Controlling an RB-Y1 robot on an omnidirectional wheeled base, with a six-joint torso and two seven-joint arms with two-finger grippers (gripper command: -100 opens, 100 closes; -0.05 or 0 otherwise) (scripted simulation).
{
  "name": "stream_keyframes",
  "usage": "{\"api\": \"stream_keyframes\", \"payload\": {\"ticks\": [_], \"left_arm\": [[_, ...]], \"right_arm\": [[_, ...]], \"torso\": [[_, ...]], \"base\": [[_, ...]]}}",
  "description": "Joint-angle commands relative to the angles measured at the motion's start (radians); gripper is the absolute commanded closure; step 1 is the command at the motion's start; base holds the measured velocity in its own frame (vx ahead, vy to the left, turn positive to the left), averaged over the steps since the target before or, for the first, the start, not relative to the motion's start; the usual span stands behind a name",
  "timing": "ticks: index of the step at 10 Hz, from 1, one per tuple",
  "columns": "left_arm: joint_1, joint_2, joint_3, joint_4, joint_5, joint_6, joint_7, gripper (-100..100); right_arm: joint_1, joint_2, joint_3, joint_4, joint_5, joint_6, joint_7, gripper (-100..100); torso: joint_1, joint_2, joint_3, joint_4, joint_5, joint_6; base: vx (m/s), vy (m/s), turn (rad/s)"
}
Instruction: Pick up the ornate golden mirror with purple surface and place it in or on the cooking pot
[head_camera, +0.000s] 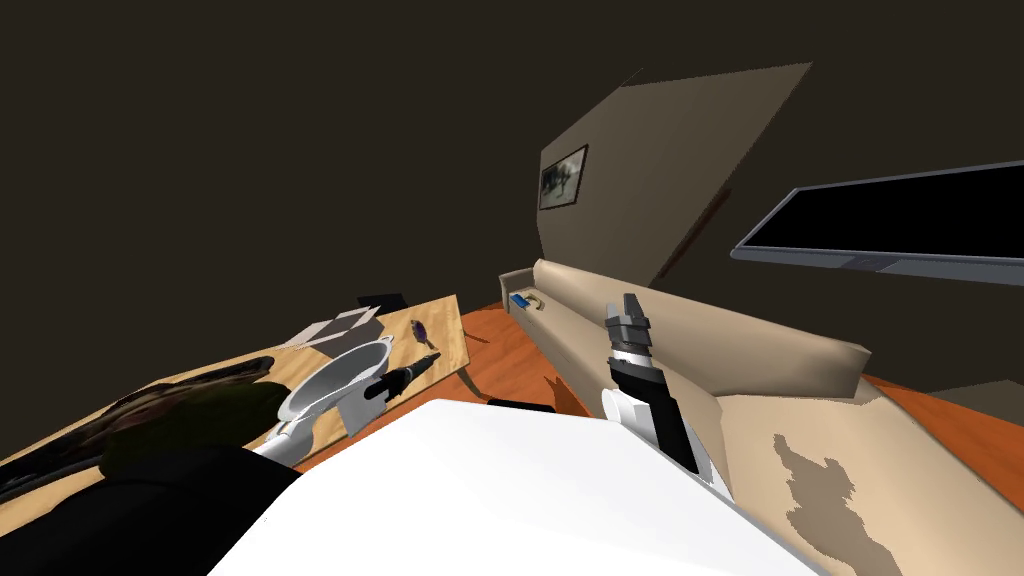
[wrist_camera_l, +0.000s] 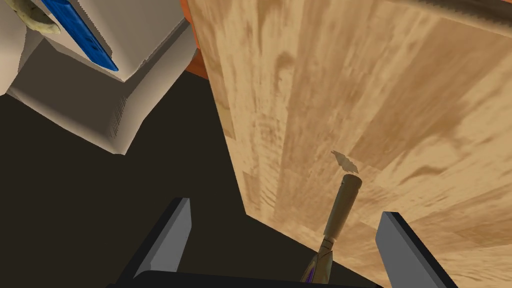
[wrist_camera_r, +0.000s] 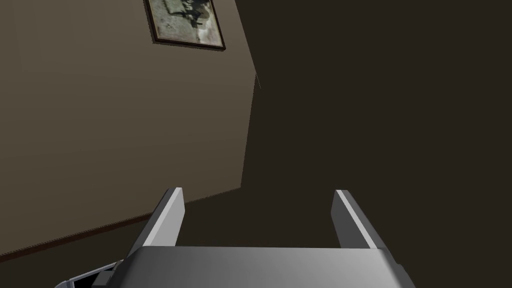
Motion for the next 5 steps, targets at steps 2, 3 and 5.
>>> {"api": "stream_keyframes", "payload": {"ticks": [2,3,5], "left_arm": [[-0.013,0.067,-0.014,0.042,0.019,0.019,-0.013,-100],[-0.021,0.104,-0.022,0.066,0.031,0.031,-0.020,-100],[-0.029,0.144,-0.030,0.089,0.041,0.042,-0.027,-100]], "right_arm": [[0.000,0.000,0.000,0.000,0.000,0.000,0.000,0],[0.000,0.000,0.000,0.000,0.000,0.000,0.000,0],[0.000,0.000,0.000,0.000,0.000,0.000,0.000,0]], "torso": [[0.000,-0.002,-0.001,0.000,0.000,0.000],[0.000,-0.001,-0.001,0.000,0.000,0.000],[-0.001,-0.002,-0.001,0.000,0.000,0.000]], "base": [[0.073,-0.020,-0.055],[0.054,-0.024,-0.045],[0.070,-0.020,-0.046]]}}
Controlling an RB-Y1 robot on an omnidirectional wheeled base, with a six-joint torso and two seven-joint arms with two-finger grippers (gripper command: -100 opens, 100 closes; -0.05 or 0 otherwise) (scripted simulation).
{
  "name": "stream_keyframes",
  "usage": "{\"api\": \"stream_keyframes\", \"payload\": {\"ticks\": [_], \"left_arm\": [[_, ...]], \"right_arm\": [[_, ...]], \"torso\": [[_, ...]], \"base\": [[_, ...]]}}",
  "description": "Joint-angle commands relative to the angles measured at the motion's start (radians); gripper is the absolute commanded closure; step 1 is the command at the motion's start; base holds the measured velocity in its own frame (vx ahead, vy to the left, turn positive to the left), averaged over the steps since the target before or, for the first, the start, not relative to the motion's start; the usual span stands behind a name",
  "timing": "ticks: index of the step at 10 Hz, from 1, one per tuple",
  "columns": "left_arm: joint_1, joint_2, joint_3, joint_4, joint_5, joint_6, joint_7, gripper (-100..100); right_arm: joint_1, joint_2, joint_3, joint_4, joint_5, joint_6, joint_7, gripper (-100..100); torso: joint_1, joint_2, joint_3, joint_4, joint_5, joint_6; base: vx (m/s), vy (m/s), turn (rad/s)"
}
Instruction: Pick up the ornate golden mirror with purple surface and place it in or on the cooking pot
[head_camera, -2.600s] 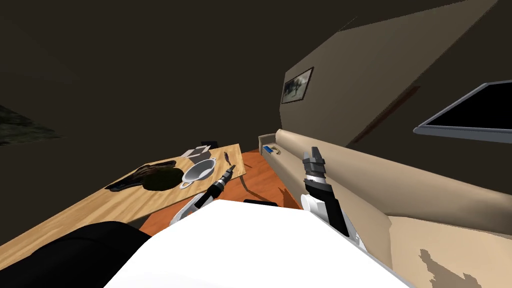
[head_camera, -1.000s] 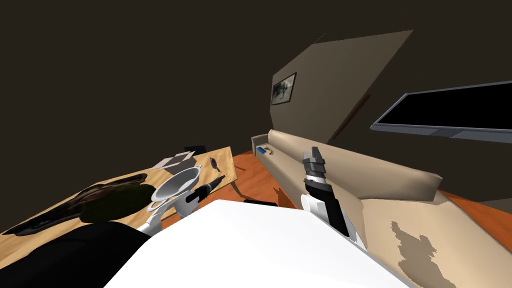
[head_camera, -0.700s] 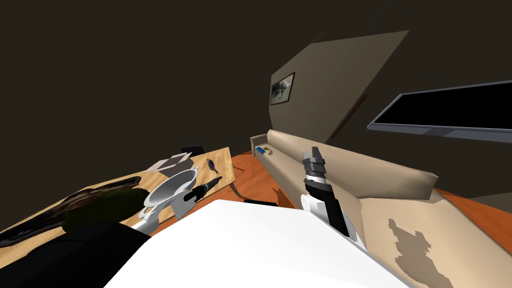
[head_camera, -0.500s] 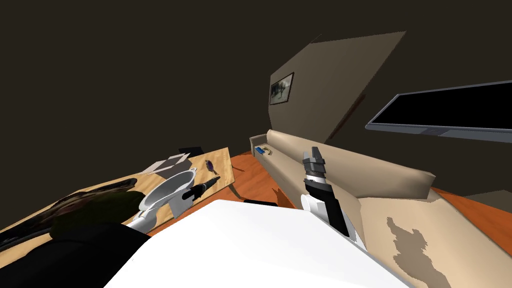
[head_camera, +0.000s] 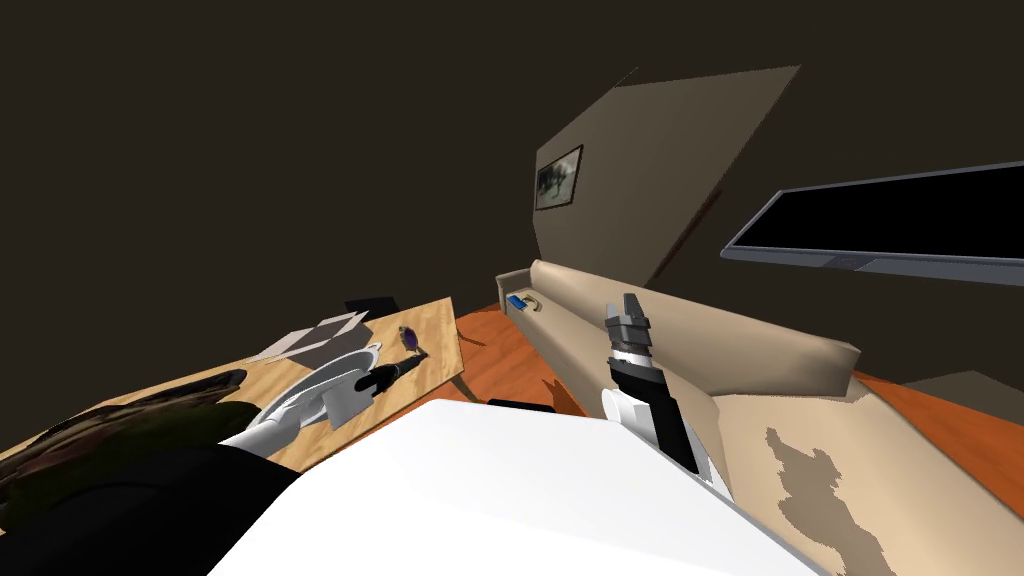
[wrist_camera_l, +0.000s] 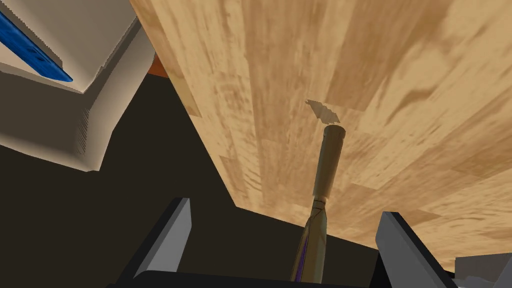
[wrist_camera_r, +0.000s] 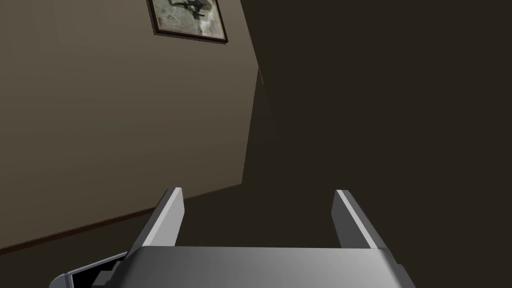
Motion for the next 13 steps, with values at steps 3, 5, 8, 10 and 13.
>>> {"api": "stream_keyframes", "payload": {"ticks": [3,5,8,10,13], "left_arm": [[-0.021,0.106,-0.024,0.065,0.031,0.028,-0.018,-100],[-0.029,0.154,-0.034,0.092,0.043,0.042,-0.025,-100],[-0.037,0.181,-0.044,0.110,0.055,0.044,-0.030,-100],[-0.042,0.153,-0.046,0.139,0.040,0.037,-0.037,-100],[-0.048,0.142,-0.050,0.154,0.036,0.030,-0.041,100]], "right_arm": [[0.000,0.000,0.000,0.000,0.000,0.000,0.000,0],[0.000,0.000,0.000,0.000,0.000,0.000,0.000,0],[0.000,0.000,0.000,0.000,0.000,0.000,0.000,0],[0.000,0.000,0.000,0.000,0.000,0.000,0.000,0],[0.000,0.000,0.000,0.000,0.000,0.000,0.000,0]], "torso": [[0.000,0.001,0.000,0.000,0.000,0.000],[-0.001,0.000,0.000,0.000,0.000,0.000],[0.000,0.002,0.001,0.000,0.000,0.000],[0.001,0.004,0.002,0.001,0.000,0.000],[0.003,0.003,0.002,0.001,0.001,0.000]], "base": [[0.053,-0.021,-0.055],[0.060,-0.025,-0.046],[0.033,-0.014,-0.023],[0.012,0.012,-0.035],[0.022,0.023,-0.032]]}}
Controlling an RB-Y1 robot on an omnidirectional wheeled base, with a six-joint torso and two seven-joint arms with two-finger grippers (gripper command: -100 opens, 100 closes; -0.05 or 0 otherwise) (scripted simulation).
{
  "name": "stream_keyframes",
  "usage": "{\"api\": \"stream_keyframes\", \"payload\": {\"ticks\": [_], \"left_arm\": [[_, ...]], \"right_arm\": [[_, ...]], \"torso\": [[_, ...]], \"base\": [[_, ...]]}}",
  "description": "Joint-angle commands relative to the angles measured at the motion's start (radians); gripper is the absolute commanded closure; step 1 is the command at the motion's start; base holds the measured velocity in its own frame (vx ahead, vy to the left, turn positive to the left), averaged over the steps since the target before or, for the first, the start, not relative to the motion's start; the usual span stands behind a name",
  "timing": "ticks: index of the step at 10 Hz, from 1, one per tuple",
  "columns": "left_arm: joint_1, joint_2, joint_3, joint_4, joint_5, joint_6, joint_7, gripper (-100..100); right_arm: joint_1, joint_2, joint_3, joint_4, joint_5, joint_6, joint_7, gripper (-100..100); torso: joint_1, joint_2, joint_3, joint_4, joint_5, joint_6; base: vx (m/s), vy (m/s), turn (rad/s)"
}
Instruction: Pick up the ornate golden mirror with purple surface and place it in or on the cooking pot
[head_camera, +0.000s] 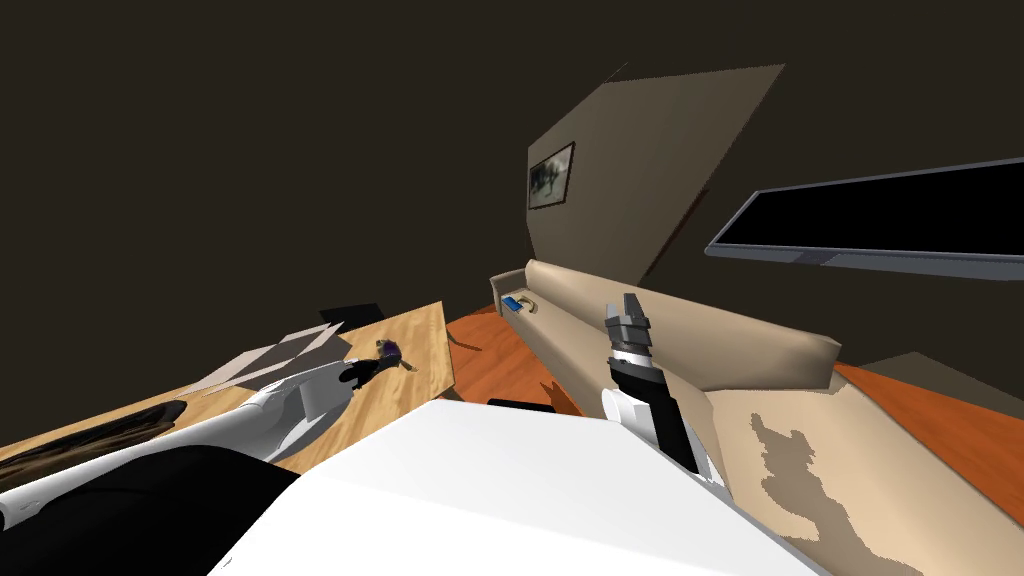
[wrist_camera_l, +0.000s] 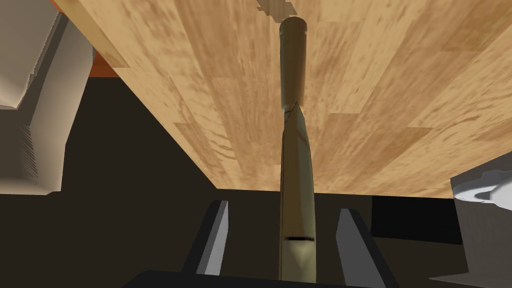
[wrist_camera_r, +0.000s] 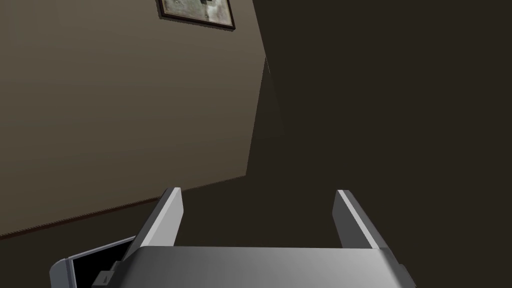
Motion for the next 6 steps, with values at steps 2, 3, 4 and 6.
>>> {"api": "stream_keyframes", "payload": {"ticks": [2,3,4,6], "left_arm": [[0.001,0.000,0.000,0.001,0.000,0.001,0.000,100],[0.000,0.000,0.000,0.001,0.000,0.001,0.001,100],[0.000,0.000,0.000,0.001,0.000,0.001,0.001,100],[0.009,0.029,0.006,-0.032,0.013,0.011,0.008,100]], "right_arm": [[0.000,0.000,0.000,0.000,0.000,0.000,0.000,0],[0.000,0.000,0.000,0.000,0.000,0.000,0.000,0],[0.000,0.000,0.000,0.000,0.000,0.000,0.000,0],[0.000,0.000,0.000,0.000,0.000,0.000,0.000,0]], "torso": [[0.000,0.000,0.000,0.000,0.000,0.001],[0.000,0.000,0.000,0.000,0.000,0.001],[0.000,0.000,0.000,0.000,0.000,0.001],[0.000,0.000,0.000,0.000,0.000,0.001]], "base": [[0.000,0.001,0.007],[0.000,0.000,0.000],[0.000,0.000,0.000],[-0.012,-0.015,0.034]]}}
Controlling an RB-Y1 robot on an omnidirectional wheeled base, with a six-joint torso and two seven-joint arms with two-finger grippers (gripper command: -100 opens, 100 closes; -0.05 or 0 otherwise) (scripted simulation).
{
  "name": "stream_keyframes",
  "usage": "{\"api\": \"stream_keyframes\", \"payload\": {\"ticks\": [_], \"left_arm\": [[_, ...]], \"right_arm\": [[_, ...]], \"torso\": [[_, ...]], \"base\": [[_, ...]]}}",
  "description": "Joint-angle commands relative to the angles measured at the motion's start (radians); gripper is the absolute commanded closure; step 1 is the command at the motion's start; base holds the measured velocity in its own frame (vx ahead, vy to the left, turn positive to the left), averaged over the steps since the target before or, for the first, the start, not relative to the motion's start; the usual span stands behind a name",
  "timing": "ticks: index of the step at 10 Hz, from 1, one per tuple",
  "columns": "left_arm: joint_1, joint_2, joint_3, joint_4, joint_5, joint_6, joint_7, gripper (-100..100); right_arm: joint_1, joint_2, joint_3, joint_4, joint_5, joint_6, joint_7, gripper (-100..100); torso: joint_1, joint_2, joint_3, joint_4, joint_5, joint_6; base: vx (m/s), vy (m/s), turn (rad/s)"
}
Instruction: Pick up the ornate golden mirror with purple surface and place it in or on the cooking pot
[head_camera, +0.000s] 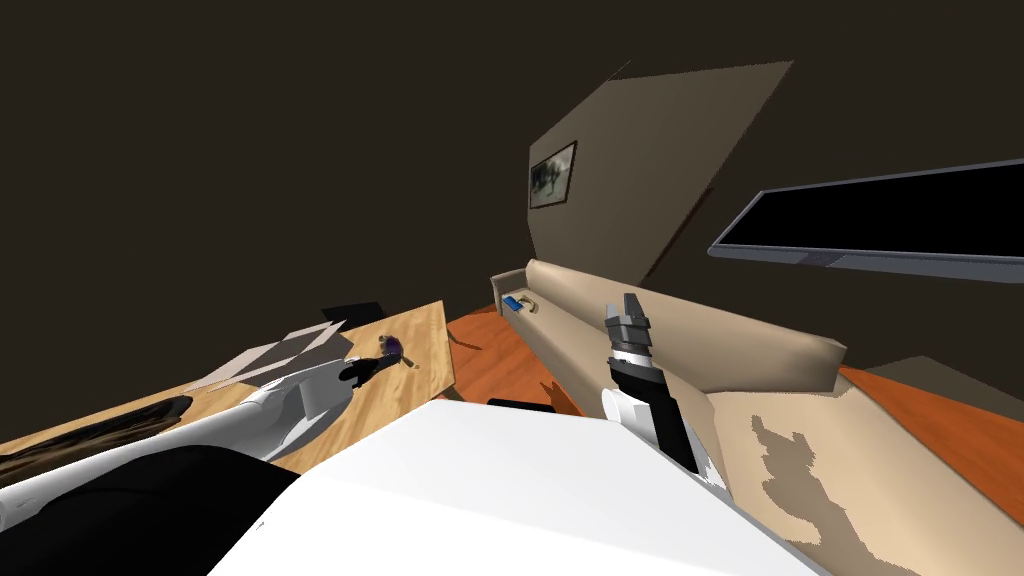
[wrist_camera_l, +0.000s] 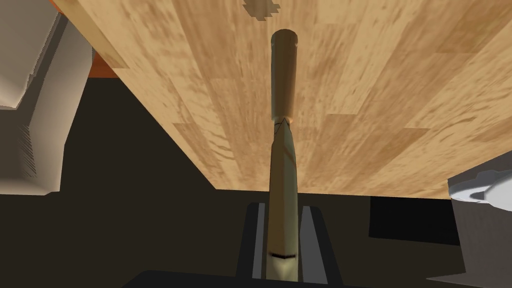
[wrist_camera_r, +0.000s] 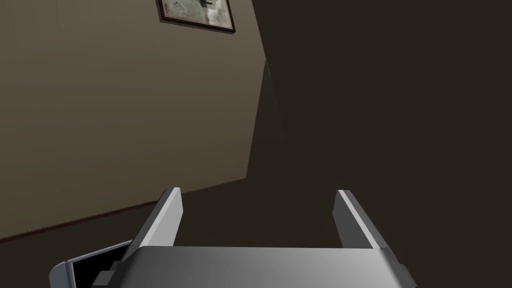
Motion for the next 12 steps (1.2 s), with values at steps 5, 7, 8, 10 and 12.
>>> {"api": "stream_keyframes", "payload": {"ticks": [5,7,8,10,12], "left_arm": [[0.011,0.076,0.003,-0.071,0.026,0.013,0.032,100],[0.014,0.112,0.001,-0.099,0.036,0.016,0.050,100],[0.018,0.152,-0.003,-0.131,0.048,0.020,0.071,100],[0.023,0.195,-0.006,-0.163,0.060,0.025,0.094,100],[0.027,0.240,-0.008,-0.197,0.075,0.030,0.116,100]], "right_arm": [[0.000,0.000,0.000,0.000,0.000,0.000,0.000,0],[0.000,0.000,0.000,0.000,0.000,0.000,0.000,0],[0.000,0.000,0.000,0.000,0.000,0.000,0.000,0],[0.000,0.000,0.000,0.000,0.000,0.000,0.000,0],[0.000,0.000,0.000,0.000,0.000,0.000,0.000,0]], "torso": [[0.000,0.001,0.001,0.001,-0.001,0.000],[-0.002,0.004,0.003,0.001,-0.001,-0.001],[-0.002,0.004,0.003,0.002,-0.002,-0.001],[-0.003,0.006,0.004,0.002,-0.002,-0.001],[-0.003,0.005,0.003,0.002,-0.003,-0.001]], "base": [[-0.026,-0.018,0.057],[-0.060,-0.027,0.098],[-0.067,-0.019,0.128],[-0.073,-0.025,0.110],[-0.051,-0.009,0.085]]}}
